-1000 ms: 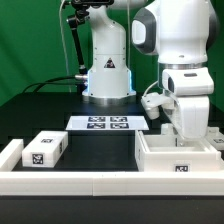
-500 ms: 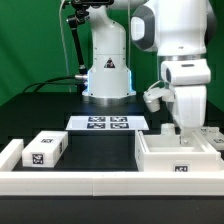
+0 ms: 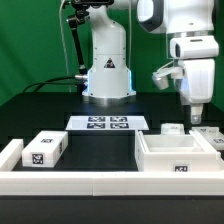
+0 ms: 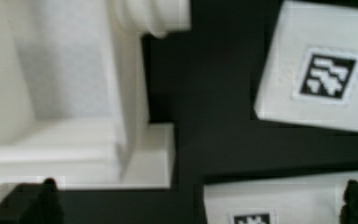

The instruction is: Assemble cabinet

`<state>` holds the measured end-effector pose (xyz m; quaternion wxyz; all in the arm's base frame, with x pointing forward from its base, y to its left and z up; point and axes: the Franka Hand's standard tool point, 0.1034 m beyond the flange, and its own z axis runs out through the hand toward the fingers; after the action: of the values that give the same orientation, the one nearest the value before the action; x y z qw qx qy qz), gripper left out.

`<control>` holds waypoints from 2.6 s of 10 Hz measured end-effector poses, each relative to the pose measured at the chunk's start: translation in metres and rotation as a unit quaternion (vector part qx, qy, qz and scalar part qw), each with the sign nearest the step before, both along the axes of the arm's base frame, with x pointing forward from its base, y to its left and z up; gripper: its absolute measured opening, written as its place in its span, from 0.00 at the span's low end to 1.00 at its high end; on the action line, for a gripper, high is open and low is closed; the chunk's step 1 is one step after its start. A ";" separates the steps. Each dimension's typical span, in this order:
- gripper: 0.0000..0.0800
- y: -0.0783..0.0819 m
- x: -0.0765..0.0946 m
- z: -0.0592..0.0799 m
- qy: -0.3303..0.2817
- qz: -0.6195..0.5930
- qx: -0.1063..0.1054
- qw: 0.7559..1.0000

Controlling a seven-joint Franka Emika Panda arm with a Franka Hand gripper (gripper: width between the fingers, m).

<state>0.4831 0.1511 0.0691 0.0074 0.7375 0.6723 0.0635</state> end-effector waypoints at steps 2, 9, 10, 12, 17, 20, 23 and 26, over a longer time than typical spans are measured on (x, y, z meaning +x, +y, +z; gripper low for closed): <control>1.00 0.038 -0.017 -0.003 -0.001 -0.022 0.018 1.000; 1.00 0.043 -0.028 -0.025 0.004 0.045 0.018 0.999; 1.00 0.048 -0.034 -0.030 0.006 0.050 0.022 0.998; 1.00 0.058 -0.049 -0.044 0.011 0.046 0.031 0.998; 0.84 0.061 -0.057 -0.057 0.021 0.047 0.034 0.998; 0.50 0.058 -0.057 -0.058 0.022 0.044 0.033 0.998; 0.09 0.056 -0.055 -0.056 0.021 0.042 0.033 0.998; 0.09 0.029 -0.046 -0.029 0.024 0.014 0.013 1.000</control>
Offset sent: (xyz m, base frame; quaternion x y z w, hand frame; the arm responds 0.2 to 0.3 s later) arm 0.0000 0.0000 0.0000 0.0000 0.0000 0.0000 1.0000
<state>0.4374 0.1799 0.0400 -0.0186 0.7291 0.6820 0.0546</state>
